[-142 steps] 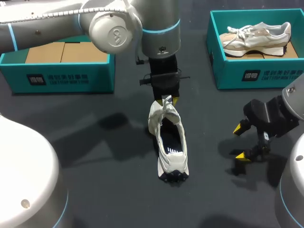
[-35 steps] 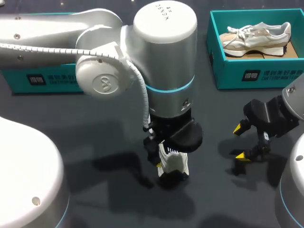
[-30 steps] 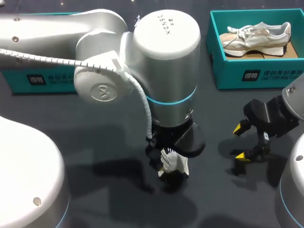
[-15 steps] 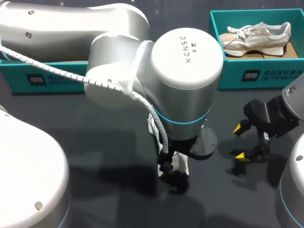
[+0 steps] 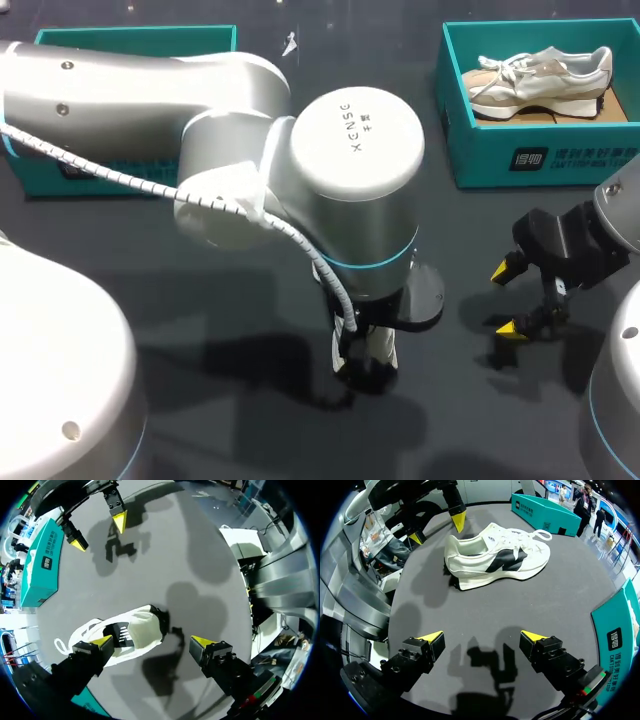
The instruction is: Take the shoe out of the shoebox, open the shoe tongue, remove and reinsert the insole, then place the shoe into the shoebox
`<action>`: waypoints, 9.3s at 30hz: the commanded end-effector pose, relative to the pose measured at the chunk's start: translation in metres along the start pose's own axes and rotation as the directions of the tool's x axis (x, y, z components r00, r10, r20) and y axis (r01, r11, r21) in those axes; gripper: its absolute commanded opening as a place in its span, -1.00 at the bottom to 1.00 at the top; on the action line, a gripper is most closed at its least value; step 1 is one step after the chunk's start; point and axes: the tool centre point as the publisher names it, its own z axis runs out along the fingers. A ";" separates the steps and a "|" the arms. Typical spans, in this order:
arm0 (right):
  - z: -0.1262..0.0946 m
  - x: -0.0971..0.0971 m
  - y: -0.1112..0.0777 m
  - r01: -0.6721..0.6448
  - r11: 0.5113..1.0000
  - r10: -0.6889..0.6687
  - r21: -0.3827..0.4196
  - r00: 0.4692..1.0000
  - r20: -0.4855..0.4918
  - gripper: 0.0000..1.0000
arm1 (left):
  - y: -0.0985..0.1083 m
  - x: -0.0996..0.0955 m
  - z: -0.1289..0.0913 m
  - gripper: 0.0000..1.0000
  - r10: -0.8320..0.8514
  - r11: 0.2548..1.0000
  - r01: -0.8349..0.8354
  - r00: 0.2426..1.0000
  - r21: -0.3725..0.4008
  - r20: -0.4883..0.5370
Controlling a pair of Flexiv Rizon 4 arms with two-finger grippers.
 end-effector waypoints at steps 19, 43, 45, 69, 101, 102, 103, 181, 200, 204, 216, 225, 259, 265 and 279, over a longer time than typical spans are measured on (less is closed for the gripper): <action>0.000 0.002 0.000 -0.001 1.000 0.001 0.002 1.000 0.002 1.00 | -0.010 -0.001 0.064 1.00 -0.179 0.984 0.178 0.984 -0.029 -0.024; 0.000 0.002 0.000 -0.001 1.000 0.001 0.002 1.000 0.002 1.00 | 0.000 0.003 0.081 -0.25 -0.250 0.966 0.249 0.968 -0.069 -0.012; 0.000 0.002 0.000 -0.001 1.000 0.001 0.002 1.000 0.002 1.00 | 0.000 0.003 0.081 -0.53 -0.252 0.966 0.251 0.968 -0.069 -0.014; 0.000 0.002 0.000 -0.001 1.000 0.001 0.002 1.000 0.002 1.00 | 0.016 -0.012 0.024 -1.00 -0.157 0.987 0.156 0.987 -0.027 -0.035; 0.000 0.002 0.000 -0.001 1.000 0.001 0.002 1.000 0.002 1.00 | 0.099 -0.122 -0.102 -1.00 -0.136 0.990 0.137 0.990 0.018 -0.048; 0.000 0.002 0.000 -0.001 1.000 0.001 0.002 1.000 0.002 1.00 | 0.099 -0.122 -0.102 -1.00 -0.136 0.990 0.137 0.990 0.018 -0.048; 0.000 0.002 0.000 -0.001 1.000 0.001 0.002 1.000 0.002 1.00 | 0.099 -0.122 -0.102 -1.00 -0.136 0.990 0.137 0.990 0.018 -0.048; 0.000 0.002 0.000 -0.001 1.000 0.001 0.002 1.000 0.002 1.00 | 0.515 -0.343 -0.149 -1.00 -0.223 0.975 0.220 0.963 -0.032 -0.150; 0.000 0.002 0.000 -0.001 1.000 0.001 0.002 1.000 0.002 1.00 | 0.562 -0.329 -0.152 -1.00 0.239 0.968 -0.246 0.965 -0.055 -0.107; 0.000 0.002 0.000 -0.001 1.000 0.001 0.002 1.000 0.002 1.00 | 0.562 -0.329 -0.152 -1.00 0.239 0.968 -0.246 0.965 -0.055 -0.107; 0.000 0.002 0.000 -0.001 1.000 0.001 0.002 1.000 0.002 1.00 | 0.591 -0.332 -0.141 -1.00 0.691 0.685 -0.721 0.688 -0.104 -0.221; 0.000 0.002 0.000 -0.001 1.000 0.001 0.002 1.000 0.002 1.00 | 0.605 -0.336 -0.133 -1.00 0.710 0.617 -0.764 0.643 -0.187 -0.286; 0.000 0.002 0.000 -0.001 1.000 0.001 0.002 1.000 0.002 1.00 | 0.631 -0.344 -0.090 -1.00 0.898 0.245 -0.958 0.282 -0.150 -0.338; 0.000 0.002 0.000 -0.001 1.000 0.001 0.002 1.000 0.002 1.00 | 0.635 -0.341 -0.078 -1.00 0.909 0.216 -0.967 0.249 -0.133 -0.335; 0.000 0.002 0.000 -0.001 1.000 0.001 0.002 1.000 0.002 1.00 | 0.636 -0.327 -0.060 -1.00 0.922 0.134 -0.988 0.152 -0.074 -0.357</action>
